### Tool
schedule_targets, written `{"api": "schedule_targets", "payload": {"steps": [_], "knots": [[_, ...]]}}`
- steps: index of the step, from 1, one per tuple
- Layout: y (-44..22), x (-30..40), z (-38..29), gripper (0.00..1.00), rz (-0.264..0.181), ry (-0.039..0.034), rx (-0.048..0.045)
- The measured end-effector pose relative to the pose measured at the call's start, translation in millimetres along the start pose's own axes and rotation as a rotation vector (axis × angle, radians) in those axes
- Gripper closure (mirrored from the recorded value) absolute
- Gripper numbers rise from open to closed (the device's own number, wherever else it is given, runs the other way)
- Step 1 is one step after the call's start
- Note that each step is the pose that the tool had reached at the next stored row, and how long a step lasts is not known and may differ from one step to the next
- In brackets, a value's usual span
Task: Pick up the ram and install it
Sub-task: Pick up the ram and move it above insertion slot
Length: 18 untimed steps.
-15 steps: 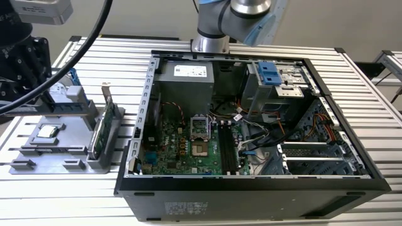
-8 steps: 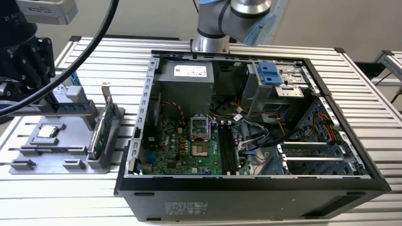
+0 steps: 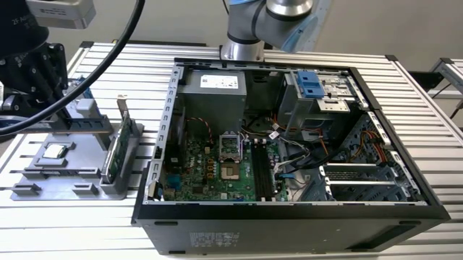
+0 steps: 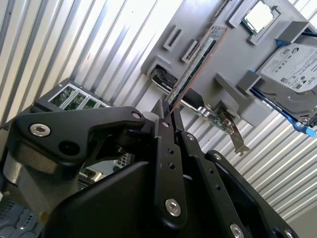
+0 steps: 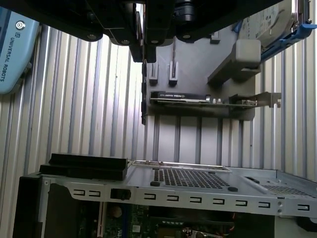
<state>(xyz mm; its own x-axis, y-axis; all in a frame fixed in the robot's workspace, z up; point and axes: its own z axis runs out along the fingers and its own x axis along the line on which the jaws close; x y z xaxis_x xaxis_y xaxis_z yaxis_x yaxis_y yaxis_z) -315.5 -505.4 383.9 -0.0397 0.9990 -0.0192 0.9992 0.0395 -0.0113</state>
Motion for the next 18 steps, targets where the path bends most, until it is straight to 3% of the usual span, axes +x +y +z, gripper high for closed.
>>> {"api": "schedule_targets", "payload": {"steps": [18], "knots": [[14.8, -0.6, -0.2, 1.0, 0.0, 0.0, 0.0002]]}}
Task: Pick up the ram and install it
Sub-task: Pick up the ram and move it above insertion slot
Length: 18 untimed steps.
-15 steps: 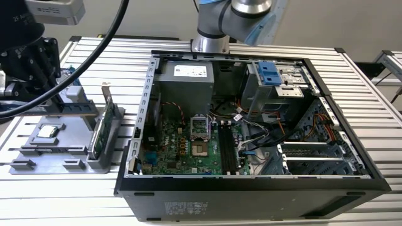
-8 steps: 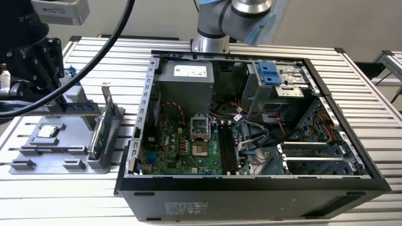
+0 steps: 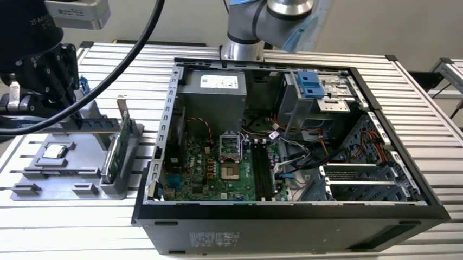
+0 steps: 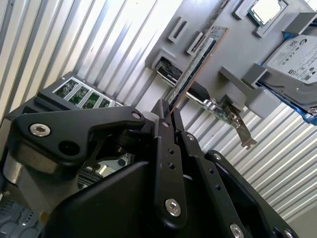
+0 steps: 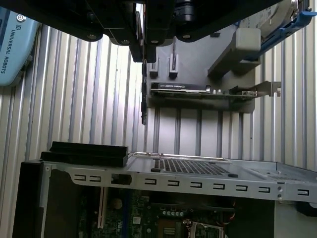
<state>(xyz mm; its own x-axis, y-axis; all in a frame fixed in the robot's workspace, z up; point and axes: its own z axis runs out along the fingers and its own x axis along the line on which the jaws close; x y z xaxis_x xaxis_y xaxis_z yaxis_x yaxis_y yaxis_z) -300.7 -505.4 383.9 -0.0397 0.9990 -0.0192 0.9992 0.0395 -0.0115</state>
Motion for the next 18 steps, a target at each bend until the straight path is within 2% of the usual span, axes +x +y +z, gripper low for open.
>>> {"api": "schedule_targets", "payload": {"steps": [7, 18], "knots": [[14.8, -0.6, -0.1, 1.0, 0.0, 0.0001, 0.0023], [34.2, -1.3, -0.4, 1.0, 0.001, 0.0003, 0.006]]}}
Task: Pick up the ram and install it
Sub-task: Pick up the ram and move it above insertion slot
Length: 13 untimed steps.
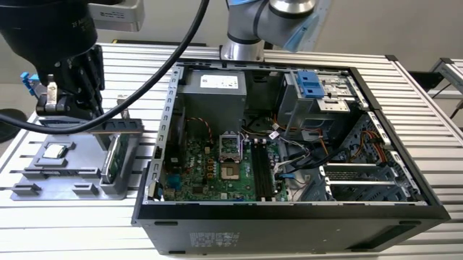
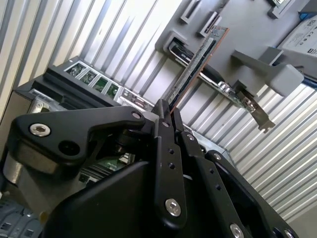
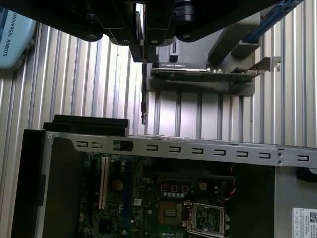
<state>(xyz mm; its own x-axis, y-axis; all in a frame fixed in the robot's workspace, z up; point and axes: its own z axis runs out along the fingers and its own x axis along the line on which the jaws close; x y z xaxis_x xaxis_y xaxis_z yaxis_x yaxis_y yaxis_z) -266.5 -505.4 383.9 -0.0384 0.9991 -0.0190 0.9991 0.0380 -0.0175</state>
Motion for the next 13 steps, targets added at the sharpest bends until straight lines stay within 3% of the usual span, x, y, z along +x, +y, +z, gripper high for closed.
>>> {"api": "schedule_targets", "payload": {"steps": [13], "knots": [[25.4, -1.0, -0.4, 1.0, 0.0, 0.0003, 0.0036]]}}
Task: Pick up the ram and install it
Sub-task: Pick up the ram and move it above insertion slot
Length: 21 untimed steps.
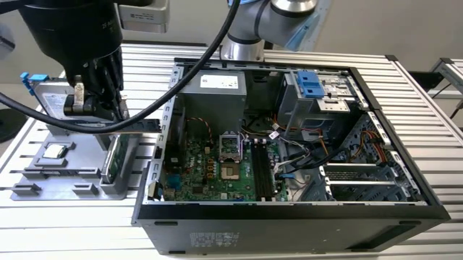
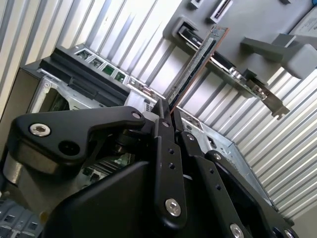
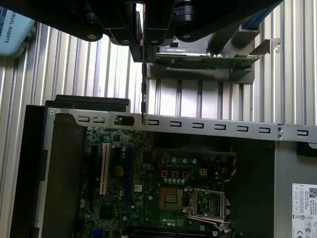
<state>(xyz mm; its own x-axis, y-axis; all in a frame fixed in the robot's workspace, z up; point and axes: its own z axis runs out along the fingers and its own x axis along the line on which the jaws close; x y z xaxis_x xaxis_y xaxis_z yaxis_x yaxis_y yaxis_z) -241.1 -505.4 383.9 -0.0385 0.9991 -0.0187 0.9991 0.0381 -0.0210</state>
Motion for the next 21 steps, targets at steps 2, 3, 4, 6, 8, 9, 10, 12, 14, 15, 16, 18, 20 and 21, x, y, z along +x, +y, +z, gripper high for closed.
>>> {"api": "schedule_targets", "payload": {"steps": [2, 3, 4, 6, 8, 9, 10, 12, 14, 15, 16, 18, 20, 21], "knots": [[3.5, -0.1, -0.2, 1.0, 0.0, -0.0002, 0.0006], [5.3, -0.2, -0.1, 1.0, 0.0, 0.0, 0.0007], [7.2, -0.3, -0.2, 1.0, 0.0, 0.0, 0.001], [10.9, -0.4, -0.2, 1.0, 0.0, 0.0002, 0.0016], [14.7, -0.6, -0.3, 1.0, 0.0, 0.0002, 0.0022], [16.6, -0.6, -0.4, 1.0, 0.0, 0.0001, 0.0026], [18.7, -0.7, -0.4, 1.0, 0.0, 0.0002, 0.0029], [22.5, -0.9, -0.5, 1.0, 0.0, 0.0002, 0.0035], [26.5, -1.0, -0.6, 1.0, 0.0, 0.0004, 0.0041], [28.4, -1.1, -0.6, 1.0, 0.0, 0.0004, 0.0043], [30.4, -1.1, -0.6, 1.0, 0.0, 0.0006, 0.0045], [34.1, -1.3, -0.7, 1.0, 0.0, 0.0006, 0.0052], [38.0, -1.5, -0.8, 1.0, 0.0, 0.0007, 0.0057], [39.9, -1.5, -0.8, 1.0, 0.0, 0.0008, 0.0059]]}}
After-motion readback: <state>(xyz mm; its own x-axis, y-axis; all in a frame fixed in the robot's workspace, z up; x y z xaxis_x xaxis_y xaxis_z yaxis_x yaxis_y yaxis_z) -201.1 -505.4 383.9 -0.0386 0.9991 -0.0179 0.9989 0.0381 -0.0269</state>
